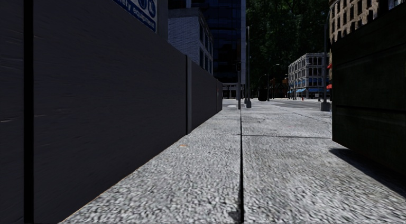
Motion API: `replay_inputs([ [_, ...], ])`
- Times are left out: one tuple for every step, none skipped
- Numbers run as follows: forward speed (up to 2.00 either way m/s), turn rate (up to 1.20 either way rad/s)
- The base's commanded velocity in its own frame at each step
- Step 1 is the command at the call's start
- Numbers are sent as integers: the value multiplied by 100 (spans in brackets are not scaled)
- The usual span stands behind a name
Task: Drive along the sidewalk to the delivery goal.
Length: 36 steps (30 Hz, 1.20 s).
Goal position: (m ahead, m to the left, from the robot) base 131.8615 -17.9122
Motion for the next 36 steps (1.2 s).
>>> replay_inputs([
  [165, 0],
  [165, 0],
  [165, 0],
  [165, 0],
  [165, 0],
  [165, 0],
  [165, 0],
  [175, 0],
  [200, 0],
  [200, 0],
  [200, 0],
  [200, 0],
  [200, 0],
  [200, 0],
  [200, 0],
  [200, 0],
  [200, 0],
  [200, 0],
  [200, 0],
  [200, 0],
  [200, 0],
  [200, -9],
  [200, -38],
  [200, -81],
  [200, -98],
  [200, -120],
  [200, -120],
  [200, -120],
  [200, -120],
  [200, -120],
  [200, -48],
  [200, -48],
  [200, 0],
  [200, 0],
  [200, 0],
  [200, 0],
])
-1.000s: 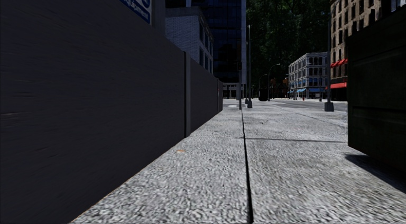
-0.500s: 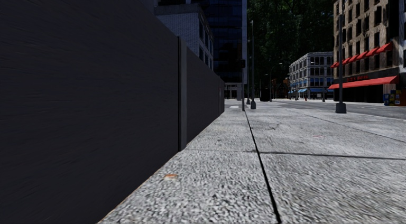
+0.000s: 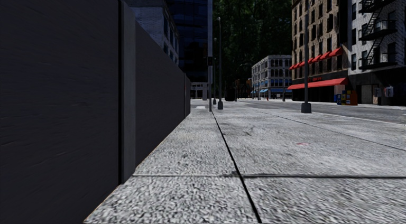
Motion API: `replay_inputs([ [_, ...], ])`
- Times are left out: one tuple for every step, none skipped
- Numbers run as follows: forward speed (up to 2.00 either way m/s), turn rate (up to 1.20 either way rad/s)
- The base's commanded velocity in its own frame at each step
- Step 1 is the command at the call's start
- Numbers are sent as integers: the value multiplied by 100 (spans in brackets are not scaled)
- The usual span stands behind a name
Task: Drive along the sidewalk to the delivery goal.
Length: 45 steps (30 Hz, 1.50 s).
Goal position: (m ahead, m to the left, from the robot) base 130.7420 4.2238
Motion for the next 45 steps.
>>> replay_inputs([
  [200, 0],
  [200, 0],
  [200, 0],
  [200, 0],
  [200, 0],
  [200, 0],
  [200, 0],
  [200, 0],
  [200, 0],
  [200, 0],
  [200, 0],
  [200, 0],
  [200, 0],
  [200, 0],
  [200, 0],
  [200, 0],
  [200, 0],
  [200, 0],
  [200, 0],
  [200, 0],
  [200, 0],
  [200, 0],
  [200, 0],
  [200, 0],
  [200, 0],
  [200, 0],
  [200, 0],
  [200, 0],
  [200, 0],
  [200, 0],
  [200, 0],
  [200, 0],
  [200, 0],
  [200, 0],
  [200, 0],
  [200, 0],
  [200, 0],
  [200, 0],
  [200, 0],
  [200, 0],
  [200, 0],
  [200, 0],
  [200, 0],
  [200, 0],
  [200, 0],
])
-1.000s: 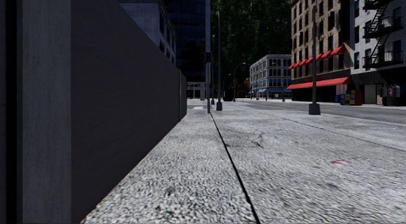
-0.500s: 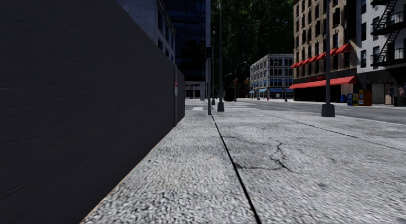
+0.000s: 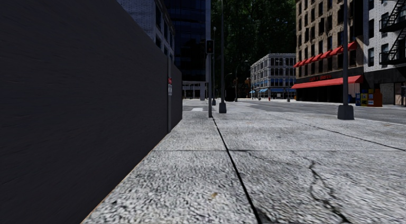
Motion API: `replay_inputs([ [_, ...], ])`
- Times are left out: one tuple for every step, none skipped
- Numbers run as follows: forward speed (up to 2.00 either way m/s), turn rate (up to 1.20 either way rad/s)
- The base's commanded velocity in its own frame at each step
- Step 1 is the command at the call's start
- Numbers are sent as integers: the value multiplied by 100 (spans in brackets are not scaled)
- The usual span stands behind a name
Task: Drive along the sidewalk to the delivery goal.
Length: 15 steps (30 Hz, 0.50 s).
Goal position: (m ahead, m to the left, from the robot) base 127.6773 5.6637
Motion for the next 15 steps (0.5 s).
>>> replay_inputs([
  [200, 0],
  [200, 0],
  [200, 0],
  [200, 0],
  [200, 0],
  [200, 0],
  [200, 0],
  [200, 0],
  [200, 0],
  [200, 0],
  [200, 0],
  [200, 0],
  [200, 0],
  [200, 0],
  [200, 0],
])
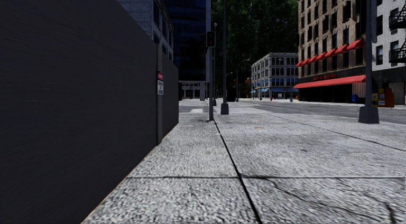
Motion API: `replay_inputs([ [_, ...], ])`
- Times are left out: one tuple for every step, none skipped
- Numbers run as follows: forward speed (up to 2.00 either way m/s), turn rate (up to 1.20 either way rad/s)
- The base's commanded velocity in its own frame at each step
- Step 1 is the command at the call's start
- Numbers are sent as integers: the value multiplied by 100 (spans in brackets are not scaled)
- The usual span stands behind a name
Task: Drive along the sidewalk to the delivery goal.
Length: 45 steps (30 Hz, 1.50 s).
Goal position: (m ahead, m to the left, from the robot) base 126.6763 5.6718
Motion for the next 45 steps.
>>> replay_inputs([
  [200, 0],
  [200, 0],
  [200, 0],
  [200, 0],
  [200, 0],
  [200, 0],
  [200, 0],
  [200, 0],
  [200, 0],
  [200, 0],
  [200, 0],
  [200, 0],
  [200, 0],
  [200, 0],
  [200, 0],
  [200, 0],
  [200, 0],
  [200, 0],
  [200, 0],
  [200, 0],
  [200, 0],
  [200, 0],
  [200, 0],
  [200, 0],
  [200, -45],
  [200, -67],
  [200, -94],
  [200, -94],
  [200, -120],
  [200, -120],
  [200, -120],
  [200, -120],
  [200, -120],
  [200, -120],
  [200, -78],
  [200, -28],
  [200, 0],
  [200, 0],
  [200, 0],
  [200, 0],
  [200, 0],
  [200, 0],
  [200, 0],
  [200, 0],
  [200, 0],
])
